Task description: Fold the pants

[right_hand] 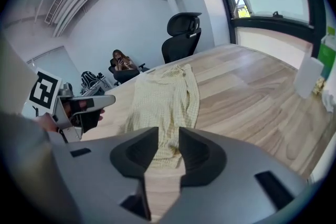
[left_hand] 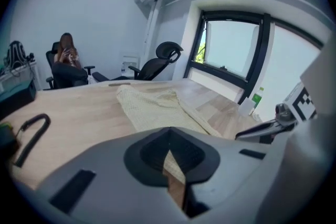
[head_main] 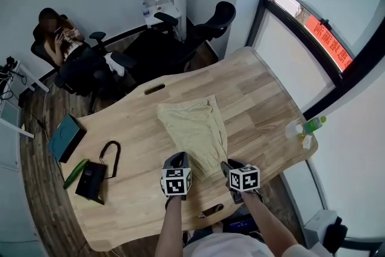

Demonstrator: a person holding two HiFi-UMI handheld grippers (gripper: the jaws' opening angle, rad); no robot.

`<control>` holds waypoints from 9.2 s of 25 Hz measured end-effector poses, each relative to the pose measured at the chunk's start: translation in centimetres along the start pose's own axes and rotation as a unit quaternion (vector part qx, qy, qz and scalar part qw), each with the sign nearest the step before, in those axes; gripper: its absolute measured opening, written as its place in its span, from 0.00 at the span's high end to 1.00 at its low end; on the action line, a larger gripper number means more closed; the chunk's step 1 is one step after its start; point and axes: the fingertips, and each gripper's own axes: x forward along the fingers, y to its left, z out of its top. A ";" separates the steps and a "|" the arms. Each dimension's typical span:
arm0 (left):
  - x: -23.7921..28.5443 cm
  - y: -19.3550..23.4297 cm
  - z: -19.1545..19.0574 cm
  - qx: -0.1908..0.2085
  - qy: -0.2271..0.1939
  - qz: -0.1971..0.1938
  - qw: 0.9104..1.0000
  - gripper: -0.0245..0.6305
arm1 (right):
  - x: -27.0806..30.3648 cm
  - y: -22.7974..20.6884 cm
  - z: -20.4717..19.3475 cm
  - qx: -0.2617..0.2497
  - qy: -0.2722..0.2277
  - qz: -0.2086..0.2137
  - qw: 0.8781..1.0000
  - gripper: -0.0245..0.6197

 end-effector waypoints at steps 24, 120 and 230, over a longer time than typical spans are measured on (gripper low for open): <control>0.1 -6.0 -11.2 -0.255 0.099 -0.019 0.962 0.63 | 3.0 -1.1 -3.5 0.023 0.099 0.097 0.990 0.72; 0.2 -0.8 2.2 -0.312 0.047 -0.152 0.937 0.88 | 4.6 4.5 9.9 0.065 0.126 0.256 0.956 0.90; -12.9 -5.4 6.4 -0.078 -0.188 0.116 0.972 0.95 | -11.3 4.5 11.8 -0.169 -0.220 0.104 0.955 0.95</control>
